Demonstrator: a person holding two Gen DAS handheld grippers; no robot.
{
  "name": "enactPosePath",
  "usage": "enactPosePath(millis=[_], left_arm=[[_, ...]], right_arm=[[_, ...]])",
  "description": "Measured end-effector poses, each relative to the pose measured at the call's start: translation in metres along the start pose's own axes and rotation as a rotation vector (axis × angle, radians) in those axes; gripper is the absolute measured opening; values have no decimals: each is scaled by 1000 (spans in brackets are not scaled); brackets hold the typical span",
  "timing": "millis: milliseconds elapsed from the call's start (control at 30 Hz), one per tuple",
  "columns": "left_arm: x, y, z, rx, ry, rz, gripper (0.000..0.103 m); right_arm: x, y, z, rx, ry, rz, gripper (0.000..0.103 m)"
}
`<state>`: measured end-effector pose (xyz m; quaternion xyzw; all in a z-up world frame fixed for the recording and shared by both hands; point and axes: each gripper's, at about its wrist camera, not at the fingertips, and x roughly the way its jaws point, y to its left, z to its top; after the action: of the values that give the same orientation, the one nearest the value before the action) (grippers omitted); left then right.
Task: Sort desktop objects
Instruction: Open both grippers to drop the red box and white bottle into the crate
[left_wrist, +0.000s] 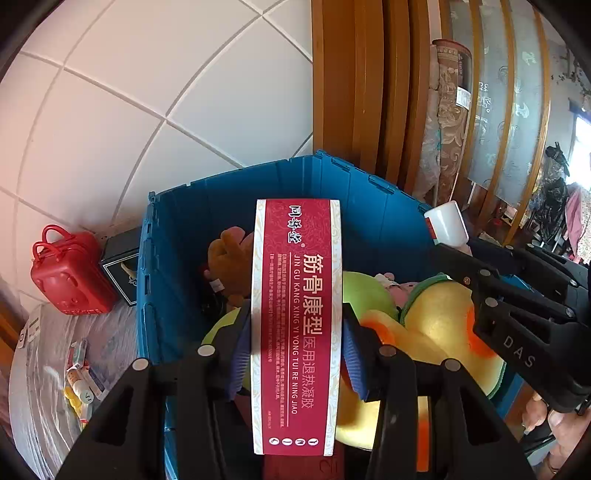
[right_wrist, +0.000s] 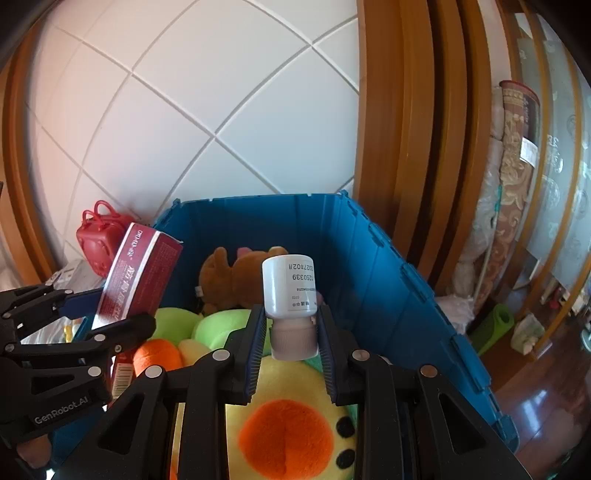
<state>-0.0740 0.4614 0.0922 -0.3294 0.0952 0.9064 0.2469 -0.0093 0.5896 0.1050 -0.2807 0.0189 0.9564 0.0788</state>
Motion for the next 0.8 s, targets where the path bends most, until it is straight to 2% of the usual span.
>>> enactPosePath(millis=[67, 167, 200, 233, 267, 333, 467, 700, 800], left_arm=[[0, 0, 1, -5, -2, 11, 48], [-5, 1, 3, -16, -29, 36, 68], [-7, 0, 3, -19, -39, 40, 72], [-8, 1, 3, -20, -44, 42, 73], [-8, 2, 2, -22, -45, 44, 74], [-10, 4, 1, -25, -49, 47, 74], [-12, 7, -1, -34, -58, 54, 76], [-16, 10, -7, -38, -55, 43, 77], [-26, 14, -12, -36, -89, 30, 77]], right_arm=[[3, -1, 1, -6, -3, -8, 27], [7, -1, 3, -21, -10, -29, 34], [8, -2, 3, -22, -9, -31, 37], [9, -2, 3, -20, -9, -32, 48], [9, -2, 4, -19, -10, -31, 67], [7, -2, 3, -22, -18, -39, 88], [1, -3, 1, -34, -37, -101, 103], [-11, -7, -5, -27, -32, -116, 103], [-24, -4, -8, -27, -60, -110, 103]])
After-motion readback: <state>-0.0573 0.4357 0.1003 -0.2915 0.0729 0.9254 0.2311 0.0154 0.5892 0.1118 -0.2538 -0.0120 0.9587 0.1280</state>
